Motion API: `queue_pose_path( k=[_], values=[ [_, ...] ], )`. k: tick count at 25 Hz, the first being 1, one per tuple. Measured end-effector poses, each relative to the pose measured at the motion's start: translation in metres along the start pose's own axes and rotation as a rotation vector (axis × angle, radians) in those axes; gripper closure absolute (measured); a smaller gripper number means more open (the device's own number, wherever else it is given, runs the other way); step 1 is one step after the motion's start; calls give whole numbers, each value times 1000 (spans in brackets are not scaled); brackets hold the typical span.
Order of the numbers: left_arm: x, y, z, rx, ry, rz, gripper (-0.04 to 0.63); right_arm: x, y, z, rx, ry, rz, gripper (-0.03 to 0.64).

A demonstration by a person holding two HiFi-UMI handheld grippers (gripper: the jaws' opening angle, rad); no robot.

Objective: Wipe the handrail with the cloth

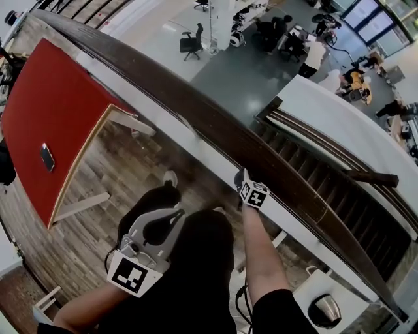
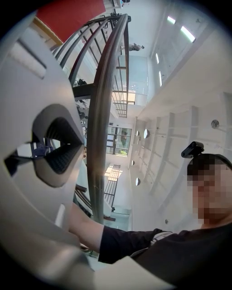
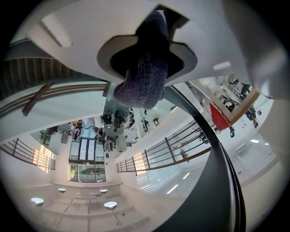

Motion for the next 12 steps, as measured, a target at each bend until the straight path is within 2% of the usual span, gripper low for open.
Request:
queue_pose_path(
  k=[4,9,12],
  values=[
    [3,-4,-4,-6,-10,7,597,4,-1,-6,-2,12,-11,488],
    [6,-9,-5,-5,-17,-33,597,15,4,-12,-16,45,10,485],
    [10,-14,-6,-4,-18,-27,597,27,13,-20,-29,64,19,485]
  ],
)
Point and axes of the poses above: the fingertips, and each gripper's own axes: z forward along the fingers, x to its right, y out of its underside, the point moved 2 cm from there along -z, backward along the fingers, and after that the axes turned 6 degrees about -z, right-handed, at the moved point
